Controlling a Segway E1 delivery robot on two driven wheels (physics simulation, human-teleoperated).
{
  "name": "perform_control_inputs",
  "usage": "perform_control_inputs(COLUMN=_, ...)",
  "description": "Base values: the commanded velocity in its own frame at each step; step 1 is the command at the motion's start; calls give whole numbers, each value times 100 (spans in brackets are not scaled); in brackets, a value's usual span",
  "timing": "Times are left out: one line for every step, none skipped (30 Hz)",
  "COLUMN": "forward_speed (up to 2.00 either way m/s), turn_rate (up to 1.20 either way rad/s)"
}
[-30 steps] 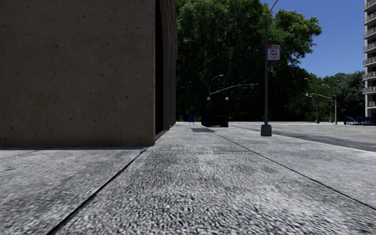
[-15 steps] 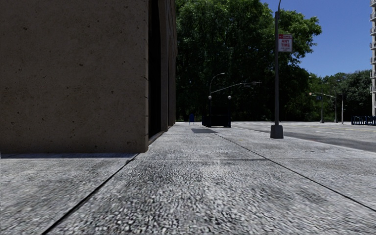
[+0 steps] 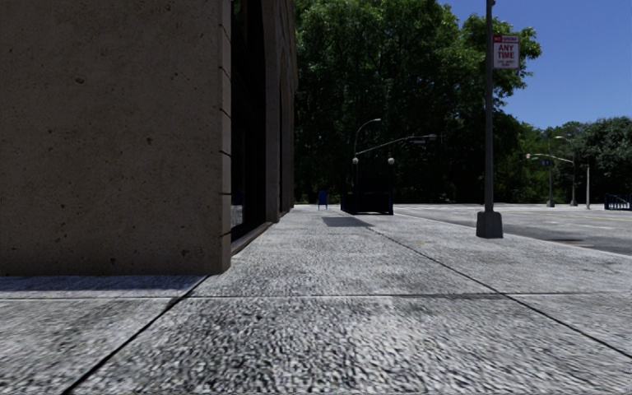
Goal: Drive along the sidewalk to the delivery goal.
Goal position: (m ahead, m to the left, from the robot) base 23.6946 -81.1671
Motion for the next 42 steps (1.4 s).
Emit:
perform_control_inputs(forward_speed=200, turn_rate=16)
perform_control_inputs(forward_speed=200, turn_rate=18)
perform_control_inputs(forward_speed=200, turn_rate=18)
perform_control_inputs(forward_speed=200, turn_rate=18)
perform_control_inputs(forward_speed=200, turn_rate=15)
perform_control_inputs(forward_speed=200, turn_rate=0)
perform_control_inputs(forward_speed=200, turn_rate=0)
perform_control_inputs(forward_speed=200, turn_rate=0)
perform_control_inputs(forward_speed=200, turn_rate=0)
perform_control_inputs(forward_speed=200, turn_rate=0)
perform_control_inputs(forward_speed=200, turn_rate=0)
perform_control_inputs(forward_speed=200, turn_rate=0)
perform_control_inputs(forward_speed=200, turn_rate=0)
perform_control_inputs(forward_speed=200, turn_rate=0)
perform_control_inputs(forward_speed=200, turn_rate=0)
perform_control_inputs(forward_speed=200, turn_rate=0)
perform_control_inputs(forward_speed=200, turn_rate=0)
perform_control_inputs(forward_speed=200, turn_rate=0)
perform_control_inputs(forward_speed=200, turn_rate=0)
perform_control_inputs(forward_speed=200, turn_rate=0)
perform_control_inputs(forward_speed=200, turn_rate=0)
perform_control_inputs(forward_speed=200, turn_rate=0)
perform_control_inputs(forward_speed=200, turn_rate=0)
perform_control_inputs(forward_speed=200, turn_rate=0)
perform_control_inputs(forward_speed=200, turn_rate=0)
perform_control_inputs(forward_speed=200, turn_rate=0)
perform_control_inputs(forward_speed=200, turn_rate=0)
perform_control_inputs(forward_speed=200, turn_rate=0)
perform_control_inputs(forward_speed=200, turn_rate=0)
perform_control_inputs(forward_speed=200, turn_rate=0)
perform_control_inputs(forward_speed=200, turn_rate=0)
perform_control_inputs(forward_speed=200, turn_rate=0)
perform_control_inputs(forward_speed=200, turn_rate=0)
perform_control_inputs(forward_speed=200, turn_rate=0)
perform_control_inputs(forward_speed=200, turn_rate=0)
perform_control_inputs(forward_speed=200, turn_rate=0)
perform_control_inputs(forward_speed=200, turn_rate=0)
perform_control_inputs(forward_speed=200, turn_rate=0)
perform_control_inputs(forward_speed=200, turn_rate=0)
perform_control_inputs(forward_speed=200, turn_rate=0)
perform_control_inputs(forward_speed=200, turn_rate=0)
perform_control_inputs(forward_speed=200, turn_rate=0)
